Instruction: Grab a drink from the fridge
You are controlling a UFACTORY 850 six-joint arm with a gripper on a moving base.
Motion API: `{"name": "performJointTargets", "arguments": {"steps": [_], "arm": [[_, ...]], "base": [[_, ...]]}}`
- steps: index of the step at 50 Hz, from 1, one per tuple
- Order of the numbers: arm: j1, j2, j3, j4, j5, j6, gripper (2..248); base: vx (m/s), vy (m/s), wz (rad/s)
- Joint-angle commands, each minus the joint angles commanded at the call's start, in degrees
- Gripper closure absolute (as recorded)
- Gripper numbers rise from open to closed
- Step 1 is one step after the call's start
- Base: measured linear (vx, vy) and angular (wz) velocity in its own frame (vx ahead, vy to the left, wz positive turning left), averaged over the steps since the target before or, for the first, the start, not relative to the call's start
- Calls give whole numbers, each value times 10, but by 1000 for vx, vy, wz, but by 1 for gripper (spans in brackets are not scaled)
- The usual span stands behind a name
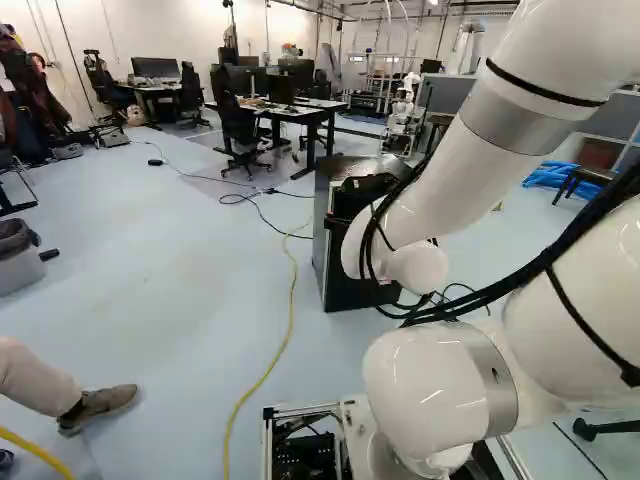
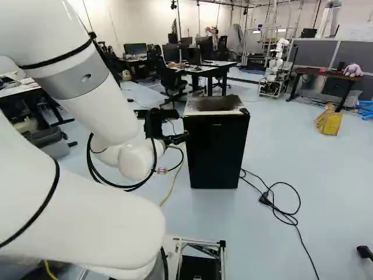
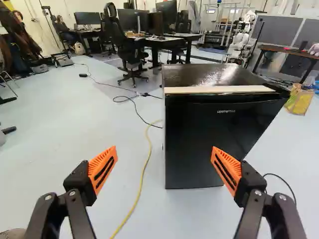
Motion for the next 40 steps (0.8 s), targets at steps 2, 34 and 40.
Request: {"name": "performJointTargets", "arguments": {"steps": [2, 34, 40], "arm": [[0, 0, 0, 0, 0, 0, 3], [0, 0, 0, 0, 0, 0, 3], [0, 0, 0, 0, 0, 0, 3]], "base": [[0, 0, 0], [6, 0, 0], [32, -1, -3]]}}
